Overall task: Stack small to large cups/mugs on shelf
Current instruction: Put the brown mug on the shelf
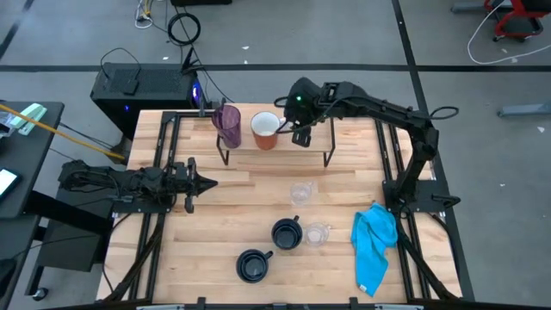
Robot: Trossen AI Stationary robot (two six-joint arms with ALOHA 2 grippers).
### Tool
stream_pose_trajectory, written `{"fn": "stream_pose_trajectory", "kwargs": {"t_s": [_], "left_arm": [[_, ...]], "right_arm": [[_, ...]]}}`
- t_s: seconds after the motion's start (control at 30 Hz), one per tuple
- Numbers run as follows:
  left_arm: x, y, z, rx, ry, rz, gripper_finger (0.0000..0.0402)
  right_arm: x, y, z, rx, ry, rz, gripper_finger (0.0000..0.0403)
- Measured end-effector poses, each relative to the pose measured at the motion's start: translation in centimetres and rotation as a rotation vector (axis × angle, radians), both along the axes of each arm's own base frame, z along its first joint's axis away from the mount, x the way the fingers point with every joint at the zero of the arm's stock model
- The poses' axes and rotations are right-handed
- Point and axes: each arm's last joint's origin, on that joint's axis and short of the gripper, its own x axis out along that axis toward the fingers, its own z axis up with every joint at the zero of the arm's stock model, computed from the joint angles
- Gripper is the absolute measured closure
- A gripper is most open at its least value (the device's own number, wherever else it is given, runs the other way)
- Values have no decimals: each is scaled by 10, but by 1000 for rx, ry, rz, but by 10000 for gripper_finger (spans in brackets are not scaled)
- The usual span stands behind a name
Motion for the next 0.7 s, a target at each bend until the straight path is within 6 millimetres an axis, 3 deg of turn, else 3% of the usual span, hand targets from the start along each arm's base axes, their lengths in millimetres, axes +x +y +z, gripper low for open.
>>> {"fn": "stream_pose_trajectory", "kwargs": {"t_s": [0.23,0.7], "left_arm": [[0,0,0,0,0,0,389],[0,0,0,-2,0,0,381]], "right_arm": [[5,-7,-30,-2,27,-3,208],[18,-11,-61,-33,-64,1,208]]}}
